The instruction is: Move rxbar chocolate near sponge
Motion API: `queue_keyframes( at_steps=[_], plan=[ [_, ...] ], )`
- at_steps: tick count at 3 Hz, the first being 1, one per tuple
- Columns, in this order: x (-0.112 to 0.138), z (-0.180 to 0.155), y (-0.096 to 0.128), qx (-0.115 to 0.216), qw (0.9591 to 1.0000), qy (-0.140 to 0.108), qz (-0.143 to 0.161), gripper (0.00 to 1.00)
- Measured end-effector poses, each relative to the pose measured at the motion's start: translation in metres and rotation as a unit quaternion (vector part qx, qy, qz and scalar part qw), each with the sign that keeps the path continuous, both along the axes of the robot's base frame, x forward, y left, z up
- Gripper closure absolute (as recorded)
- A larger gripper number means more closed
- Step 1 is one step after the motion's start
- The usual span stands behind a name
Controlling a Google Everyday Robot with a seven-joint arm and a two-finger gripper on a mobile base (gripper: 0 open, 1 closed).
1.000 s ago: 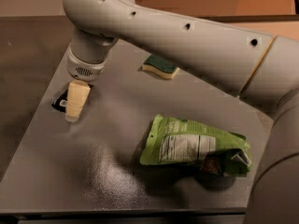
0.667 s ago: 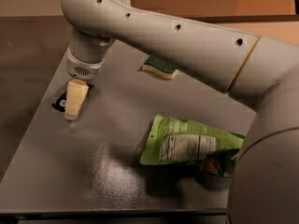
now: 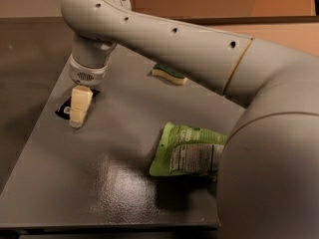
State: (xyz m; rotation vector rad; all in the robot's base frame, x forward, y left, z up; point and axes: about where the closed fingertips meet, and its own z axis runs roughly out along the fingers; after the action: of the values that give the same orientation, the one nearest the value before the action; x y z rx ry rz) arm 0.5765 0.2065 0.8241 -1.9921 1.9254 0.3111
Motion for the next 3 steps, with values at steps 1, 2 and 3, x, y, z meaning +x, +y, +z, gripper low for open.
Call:
queue_keyframes(
  at_steps=[1,2,3],
  plan=[
    [0.002,-0.0039,0.002,-0.016,0.9998,0.011,0.003,0.17],
    [0.0014,-0.0034,0.0023,-0.029,0.9993,0.022,0.004,0.41],
    [0.0011,-0.0002,0.002,-0.029,0.9993,0.025,0.003,0.64]
  ],
)
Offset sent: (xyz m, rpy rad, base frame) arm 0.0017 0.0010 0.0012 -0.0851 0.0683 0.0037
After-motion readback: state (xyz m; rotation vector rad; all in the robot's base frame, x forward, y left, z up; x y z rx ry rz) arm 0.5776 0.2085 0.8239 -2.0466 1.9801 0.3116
